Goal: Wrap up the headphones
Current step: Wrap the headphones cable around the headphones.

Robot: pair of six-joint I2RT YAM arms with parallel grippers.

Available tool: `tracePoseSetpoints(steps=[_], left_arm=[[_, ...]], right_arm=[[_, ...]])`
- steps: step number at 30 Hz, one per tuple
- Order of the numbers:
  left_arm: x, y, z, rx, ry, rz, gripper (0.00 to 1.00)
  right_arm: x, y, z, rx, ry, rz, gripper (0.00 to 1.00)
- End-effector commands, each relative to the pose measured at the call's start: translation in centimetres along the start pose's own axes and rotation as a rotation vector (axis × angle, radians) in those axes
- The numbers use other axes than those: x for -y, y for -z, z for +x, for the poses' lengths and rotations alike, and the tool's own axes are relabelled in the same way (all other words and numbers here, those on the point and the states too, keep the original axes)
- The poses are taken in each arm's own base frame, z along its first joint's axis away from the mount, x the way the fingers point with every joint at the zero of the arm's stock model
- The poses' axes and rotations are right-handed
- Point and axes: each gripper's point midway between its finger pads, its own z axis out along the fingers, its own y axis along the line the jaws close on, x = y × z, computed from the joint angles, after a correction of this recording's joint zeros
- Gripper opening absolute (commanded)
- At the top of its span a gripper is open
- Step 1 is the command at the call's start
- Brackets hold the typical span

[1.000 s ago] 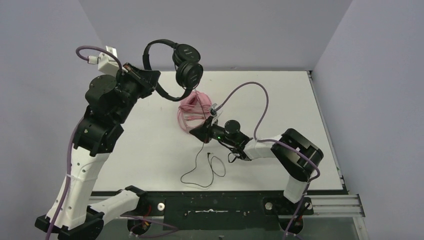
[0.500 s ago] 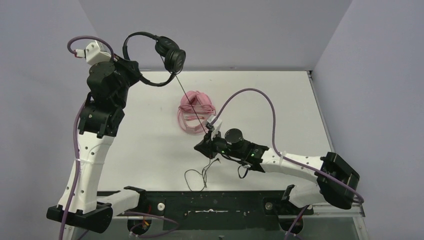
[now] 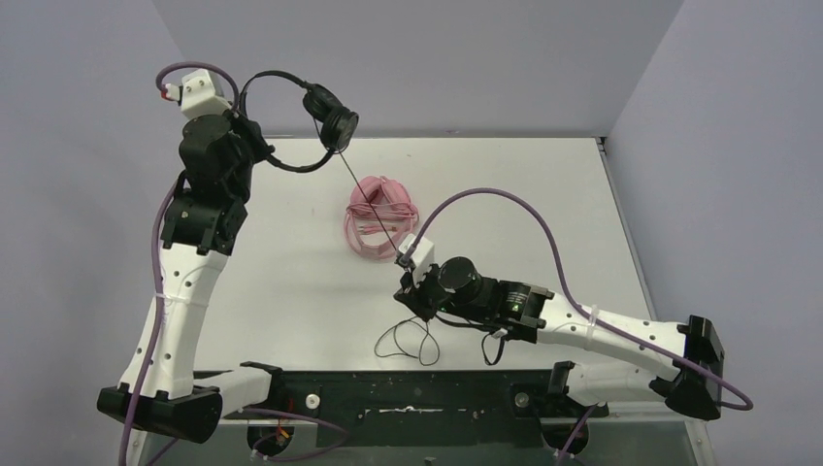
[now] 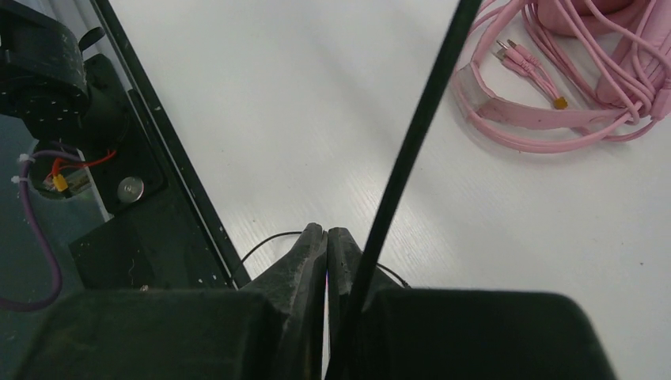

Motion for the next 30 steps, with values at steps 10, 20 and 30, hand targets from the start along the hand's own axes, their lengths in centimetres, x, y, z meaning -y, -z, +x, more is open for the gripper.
tracePoseSetpoints(steps=[10, 20, 30], left_arm=[[-2.1, -1.6, 3.8, 0.009, -0.352, -0.118, 0.00], [1.6, 2.0, 10.9, -0.040, -0.734, 0.062, 0.00], [4.4, 9.0, 14.2, -0.030, -0.751, 0.365, 0.00]], right_arm=[[-6.6, 4.7, -7.8, 0.008, 0.328, -0.122, 0.00], [-4.1, 6.5, -16.7, 0.085, 0.495, -0.001, 0.00], [0.1, 5.3, -19.4, 0.063, 0.526, -0.128, 0.00]])
